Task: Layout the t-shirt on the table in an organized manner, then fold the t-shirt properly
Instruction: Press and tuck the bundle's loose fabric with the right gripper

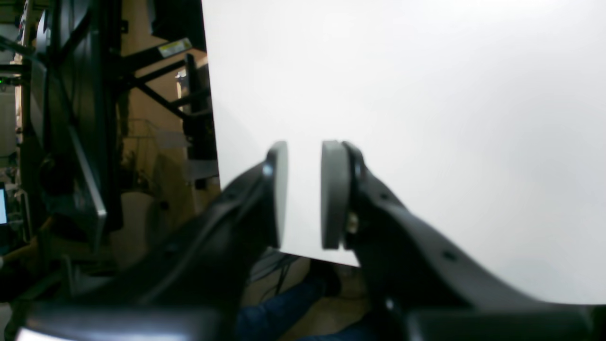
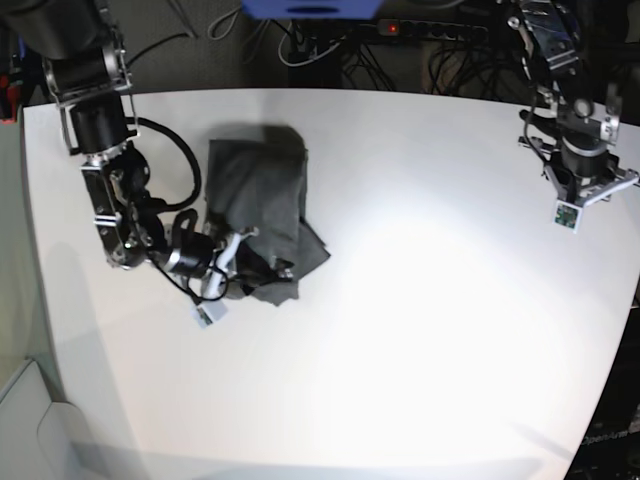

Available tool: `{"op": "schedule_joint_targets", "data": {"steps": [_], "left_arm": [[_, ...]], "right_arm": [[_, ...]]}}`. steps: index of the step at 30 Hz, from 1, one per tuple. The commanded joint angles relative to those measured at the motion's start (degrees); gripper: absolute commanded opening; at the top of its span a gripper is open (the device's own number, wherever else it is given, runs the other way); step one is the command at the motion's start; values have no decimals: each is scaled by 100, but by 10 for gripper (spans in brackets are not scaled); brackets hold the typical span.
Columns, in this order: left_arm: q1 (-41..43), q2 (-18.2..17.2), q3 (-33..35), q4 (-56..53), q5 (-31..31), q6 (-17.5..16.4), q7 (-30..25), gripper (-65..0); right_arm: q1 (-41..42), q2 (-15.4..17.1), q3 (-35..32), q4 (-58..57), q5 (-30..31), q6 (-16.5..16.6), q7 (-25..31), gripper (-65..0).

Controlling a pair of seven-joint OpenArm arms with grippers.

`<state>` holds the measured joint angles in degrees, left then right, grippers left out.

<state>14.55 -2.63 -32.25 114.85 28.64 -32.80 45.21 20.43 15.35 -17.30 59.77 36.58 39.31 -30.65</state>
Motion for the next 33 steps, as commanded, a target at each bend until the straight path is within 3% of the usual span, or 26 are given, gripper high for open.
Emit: {"op": "schedule_joint_targets", "data": {"steps": [1, 10, 16, 20, 23, 29, 33], "left_arm": [[-17, -58, -23, 106, 24, 58, -68, -530], [88, -66, -23, 115, 24, 58, -77, -530], [97, -137, -23, 106, 24, 58, -77, -530], [44, -145, -23, 106, 15, 58, -77, -530], [44, -154, -23, 106, 15, 58, -77, -530], [36, -154, 12, 106, 15, 58, -77, -529], [36, -154, 3, 98, -91, 58, -77, -529]], "right_arm": [[212, -81, -129, 76, 118, 69, 195, -650], [406, -529, -894, -1208, 118, 69, 1065, -650], [608, -529, -1088, -1673, 127, 69, 1356, -650], [582, -353, -1088, -935, 144, 69, 1320, -650], [239, -142, -991, 234, 153, 69, 767, -650], [-895, 87, -296, 2406, 136, 69, -77, -650], [-1599, 104, -15, 2713, 127, 69, -86, -650]]}}
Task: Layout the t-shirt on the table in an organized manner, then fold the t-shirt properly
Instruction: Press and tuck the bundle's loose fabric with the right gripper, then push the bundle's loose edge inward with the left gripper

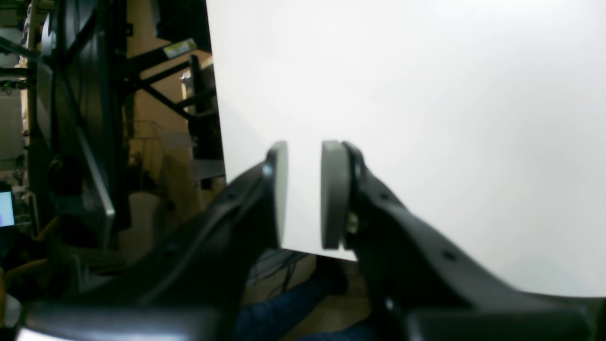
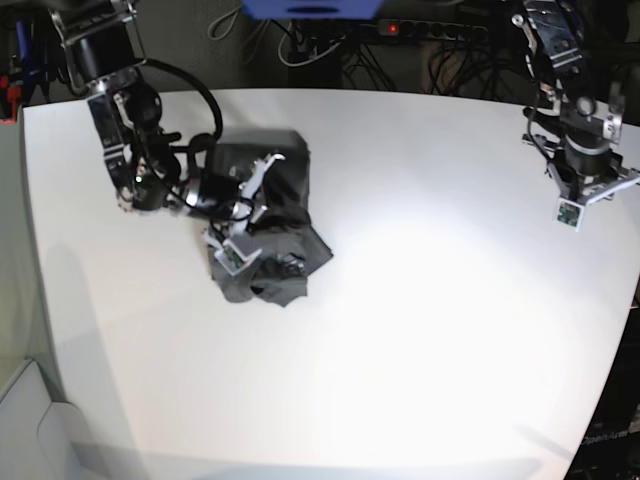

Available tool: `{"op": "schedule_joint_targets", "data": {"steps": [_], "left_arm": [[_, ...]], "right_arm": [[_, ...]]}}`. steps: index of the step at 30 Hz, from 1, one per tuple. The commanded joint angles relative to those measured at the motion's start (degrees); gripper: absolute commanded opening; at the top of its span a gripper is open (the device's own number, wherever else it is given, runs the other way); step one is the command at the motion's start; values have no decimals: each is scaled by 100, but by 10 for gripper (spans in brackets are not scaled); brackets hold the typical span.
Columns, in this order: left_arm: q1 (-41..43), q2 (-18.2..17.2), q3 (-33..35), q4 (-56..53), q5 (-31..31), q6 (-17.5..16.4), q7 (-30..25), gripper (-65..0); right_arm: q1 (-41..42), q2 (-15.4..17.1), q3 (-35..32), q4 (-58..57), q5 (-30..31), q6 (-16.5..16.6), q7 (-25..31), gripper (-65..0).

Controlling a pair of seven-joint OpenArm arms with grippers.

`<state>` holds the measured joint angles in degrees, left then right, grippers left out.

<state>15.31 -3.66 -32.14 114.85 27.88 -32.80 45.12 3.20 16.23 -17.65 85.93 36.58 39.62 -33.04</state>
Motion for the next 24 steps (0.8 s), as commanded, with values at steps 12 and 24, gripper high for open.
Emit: {"op": "schedule_joint_targets", "data": {"steps": [12, 24], "left_arm": [[21, -60, -52, 98, -252, 58, -68, -529], [337, 19, -184, 124, -278, 58, -68, -532]], "right_arm": [[-140, 78, 2, -1468, -242, 38, 996, -650], [-870, 412, 73, 290, -225, 38, 1005, -650]]}}
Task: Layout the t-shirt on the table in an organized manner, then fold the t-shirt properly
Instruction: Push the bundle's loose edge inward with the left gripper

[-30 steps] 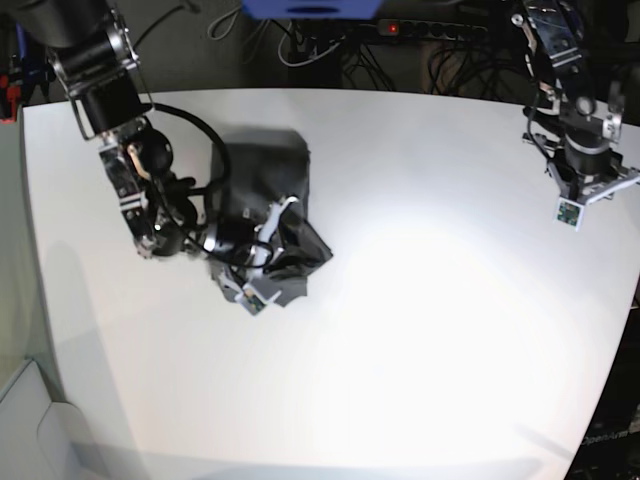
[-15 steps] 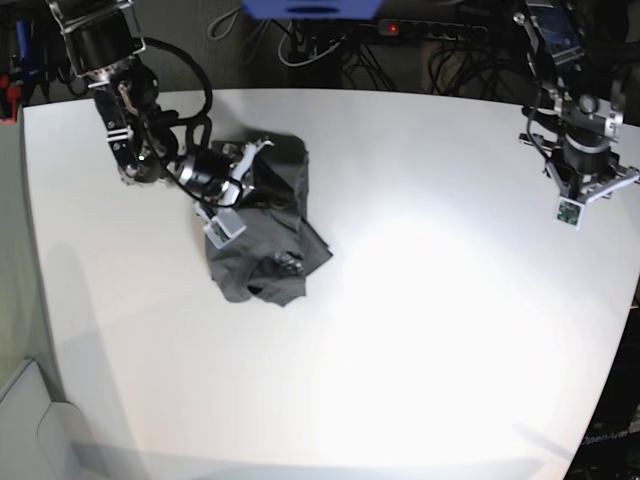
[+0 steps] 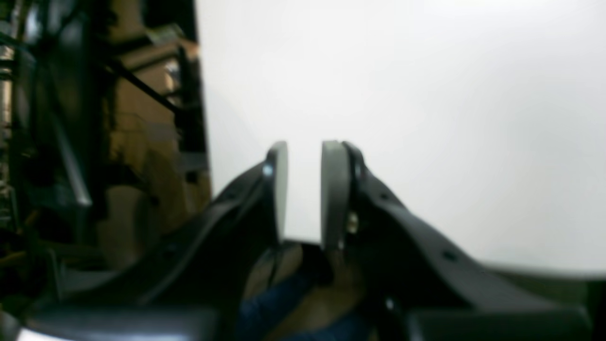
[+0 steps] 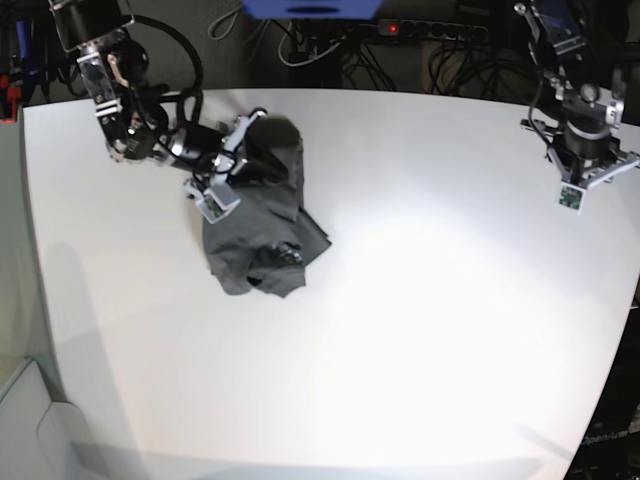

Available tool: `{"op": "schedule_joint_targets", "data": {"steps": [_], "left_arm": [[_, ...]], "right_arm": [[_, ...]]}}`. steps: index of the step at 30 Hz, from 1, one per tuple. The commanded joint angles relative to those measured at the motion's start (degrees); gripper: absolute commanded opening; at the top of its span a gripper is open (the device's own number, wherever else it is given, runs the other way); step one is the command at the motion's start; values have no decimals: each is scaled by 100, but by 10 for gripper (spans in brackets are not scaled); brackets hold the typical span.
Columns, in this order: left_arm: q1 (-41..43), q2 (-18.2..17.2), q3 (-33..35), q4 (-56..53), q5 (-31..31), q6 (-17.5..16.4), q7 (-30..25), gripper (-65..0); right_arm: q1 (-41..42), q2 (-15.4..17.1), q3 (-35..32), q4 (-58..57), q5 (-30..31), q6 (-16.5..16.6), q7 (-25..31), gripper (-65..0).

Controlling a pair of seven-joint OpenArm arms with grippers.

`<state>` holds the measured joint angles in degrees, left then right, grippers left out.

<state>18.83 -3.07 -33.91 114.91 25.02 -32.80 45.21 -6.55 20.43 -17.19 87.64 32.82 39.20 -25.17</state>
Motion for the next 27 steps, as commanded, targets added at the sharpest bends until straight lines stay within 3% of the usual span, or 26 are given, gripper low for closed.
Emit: {"op": "schedule_joint_targets", "data": {"steps": [1, 7, 13, 20, 27], "left_arm": [[38, -31, -7, 118, -44, 58, -77, -532], [917, 57, -297, 126, -1556, 58, -104, -533], [1963, 57, -815, 21, -2858, 58, -877, -534], [2244, 48, -798, -480, -3025, 58, -1115, -534], [1866, -102, -631, -366, -3042, 58, -1053, -533]], "right_arm": [[-9, 37, 44, 489, 151, 80, 60, -650], [-1117, 19, 712, 2212, 142, 80, -433, -650], [-2251, 54, 1319, 2388, 134, 80, -362, -650], [-2981, 54, 1864, 2388, 125, 80, -362, -650], [-2787, 54, 2066, 2485, 134, 80, -389, -650]]}}
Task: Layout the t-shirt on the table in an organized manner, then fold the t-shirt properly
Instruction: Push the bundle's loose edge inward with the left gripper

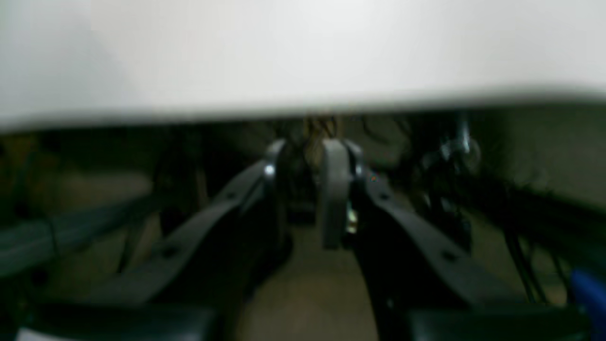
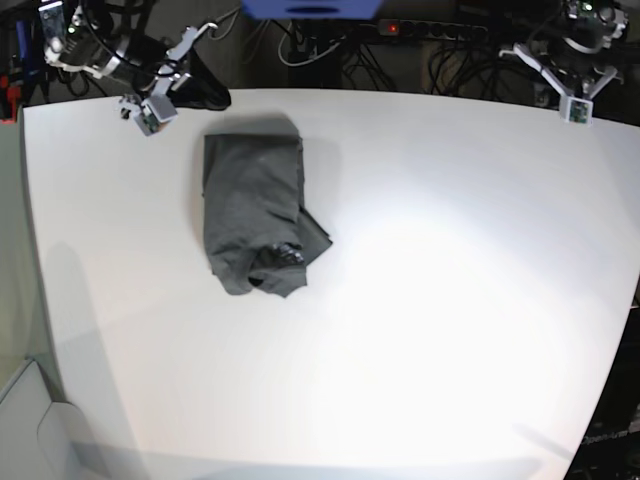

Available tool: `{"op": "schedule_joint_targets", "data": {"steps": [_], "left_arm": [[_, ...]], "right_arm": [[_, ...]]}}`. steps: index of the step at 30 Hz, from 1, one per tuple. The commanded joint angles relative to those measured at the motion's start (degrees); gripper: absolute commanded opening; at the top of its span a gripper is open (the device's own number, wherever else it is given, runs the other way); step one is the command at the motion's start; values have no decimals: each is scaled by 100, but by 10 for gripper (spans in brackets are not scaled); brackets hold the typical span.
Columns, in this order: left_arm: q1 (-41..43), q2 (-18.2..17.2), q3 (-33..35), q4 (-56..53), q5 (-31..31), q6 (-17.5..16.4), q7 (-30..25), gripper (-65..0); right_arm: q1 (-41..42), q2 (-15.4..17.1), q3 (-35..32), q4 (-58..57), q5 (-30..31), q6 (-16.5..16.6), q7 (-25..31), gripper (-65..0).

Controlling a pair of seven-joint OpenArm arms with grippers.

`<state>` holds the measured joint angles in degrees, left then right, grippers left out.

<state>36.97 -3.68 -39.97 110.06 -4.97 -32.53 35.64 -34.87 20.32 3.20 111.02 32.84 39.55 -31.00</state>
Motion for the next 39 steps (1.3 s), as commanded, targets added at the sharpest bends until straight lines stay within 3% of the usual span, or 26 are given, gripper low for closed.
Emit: {"op": "schedule_joint_targets", "data": {"steps": [1, 6, 10, 13, 16, 20, 22, 26, 32, 34, 36, 39], "left_arm": [[-53, -41, -25, 190, -35, 31, -96, -533], [-818, 21, -17, 365, -35, 31, 98, -529], [-1732, -5, 203, 365, -43, 31, 1047, -528], [-2330, 39, 493, 348, -79, 31, 1575, -521], [-2708, 267, 1003, 304, -43, 31, 1742, -443], [-2954, 742, 1636, 242, -61, 49, 1733, -264], [-3077, 979, 1953, -4, -70, 49, 1724, -206], [-3297, 1268, 2419, -584, -79, 58, 1478, -196], [-3534, 1268, 2972, -1709, -79, 102, 572, -197], [-3631, 1268, 3025, -2087, -79, 146, 441, -225], [-3728, 1268, 3025, -2395, -79, 401, 318, -312], [-3842, 1268, 3025, -2712, -79, 990, 45, -564]], "right_arm": [[195, 65, 27, 172, 131, 45, 160, -650], [1004, 48, -17, 190, 131, 45, -51, -650], [2006, 21, -17, 93, 123, 45, -1018, -650], [2674, -58, -26, -302, 123, 45, -1388, -650], [3043, -58, -8, -953, 123, 45, -1414, -650], [3228, -58, -26, -1770, 123, 45, -1361, -650], [3228, -58, -52, -2034, 123, 45, -1053, -650], [3228, 12, -377, -2500, 52, 45, -623, -650], [3228, -199, -527, -2992, -844, 45, -157, -650], [3228, -278, -518, -3115, -1082, 45, -69, -650], [3228, -348, -518, -3203, -1266, 45, 10, -650], [3237, -401, -518, -3335, -1425, 45, 177, -650]]}}
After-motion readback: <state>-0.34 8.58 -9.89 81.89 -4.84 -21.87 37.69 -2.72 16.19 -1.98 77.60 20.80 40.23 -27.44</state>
